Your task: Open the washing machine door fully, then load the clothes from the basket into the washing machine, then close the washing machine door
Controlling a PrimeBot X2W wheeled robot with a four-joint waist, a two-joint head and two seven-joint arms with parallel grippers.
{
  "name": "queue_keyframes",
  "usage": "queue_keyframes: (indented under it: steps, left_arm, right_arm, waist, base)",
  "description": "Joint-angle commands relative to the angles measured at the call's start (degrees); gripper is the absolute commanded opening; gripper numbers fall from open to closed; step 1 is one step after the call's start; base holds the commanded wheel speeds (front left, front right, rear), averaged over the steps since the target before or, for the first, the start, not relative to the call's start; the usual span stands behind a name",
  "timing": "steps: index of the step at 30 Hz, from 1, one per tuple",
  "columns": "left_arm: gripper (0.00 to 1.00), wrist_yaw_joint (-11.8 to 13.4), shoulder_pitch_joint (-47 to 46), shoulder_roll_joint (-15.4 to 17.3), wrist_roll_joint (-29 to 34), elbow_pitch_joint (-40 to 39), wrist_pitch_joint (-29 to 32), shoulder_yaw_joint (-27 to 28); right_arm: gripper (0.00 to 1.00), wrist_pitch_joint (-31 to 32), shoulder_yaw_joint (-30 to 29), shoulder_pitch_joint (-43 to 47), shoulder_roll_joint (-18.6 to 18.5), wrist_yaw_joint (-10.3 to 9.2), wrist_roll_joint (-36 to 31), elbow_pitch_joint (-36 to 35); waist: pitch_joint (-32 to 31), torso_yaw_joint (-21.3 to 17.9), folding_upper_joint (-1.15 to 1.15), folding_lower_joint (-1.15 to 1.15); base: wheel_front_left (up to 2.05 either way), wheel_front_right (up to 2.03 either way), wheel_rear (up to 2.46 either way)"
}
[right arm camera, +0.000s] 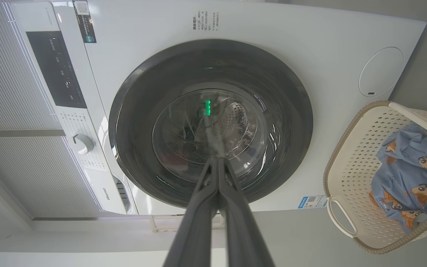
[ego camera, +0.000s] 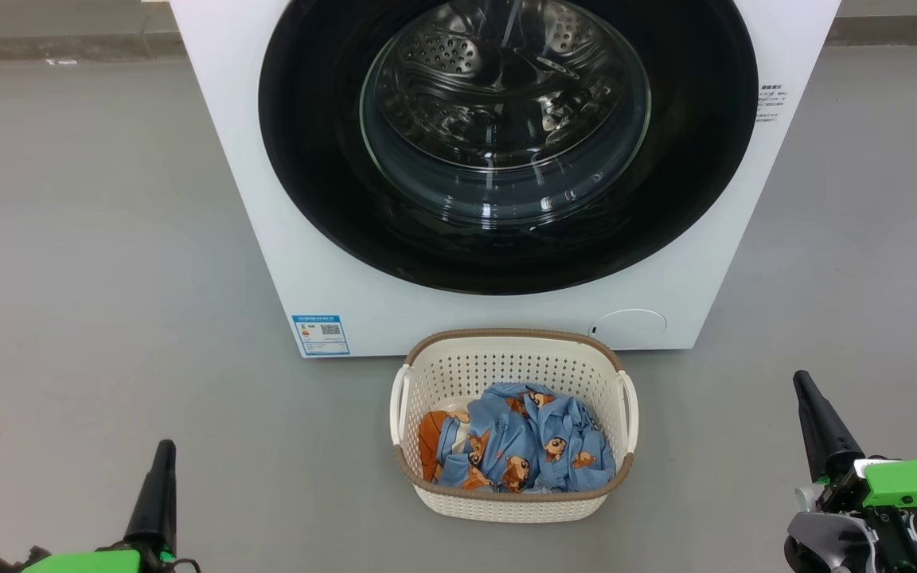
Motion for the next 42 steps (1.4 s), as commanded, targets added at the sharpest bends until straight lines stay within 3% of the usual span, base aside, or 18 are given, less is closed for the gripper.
queue_keyframes:
  steps: [1,42]
  left_arm:
    - [0.00,-0.40,-2.14,0.50,-0.30,-1.10,0.05,1.89]
    - [0.00,-0.40,-2.14,0.49,-0.30,-1.11,0.05,1.89]
  right_arm:
    - [0.00,0.23,1.17,-1.43,-0.63,0.26,-0.37,-1.39]
    - [0.00,0.31,1.06,-1.44,-0.55,0.26,-0.46,-1.38]
  waist:
    - [0.00,0.00,0.00,0.00]
    - [0.00,0.00,0.00,0.00]
  base:
    - [0.00,0.00,0.00]
    - [0.00,0.00,0.00]
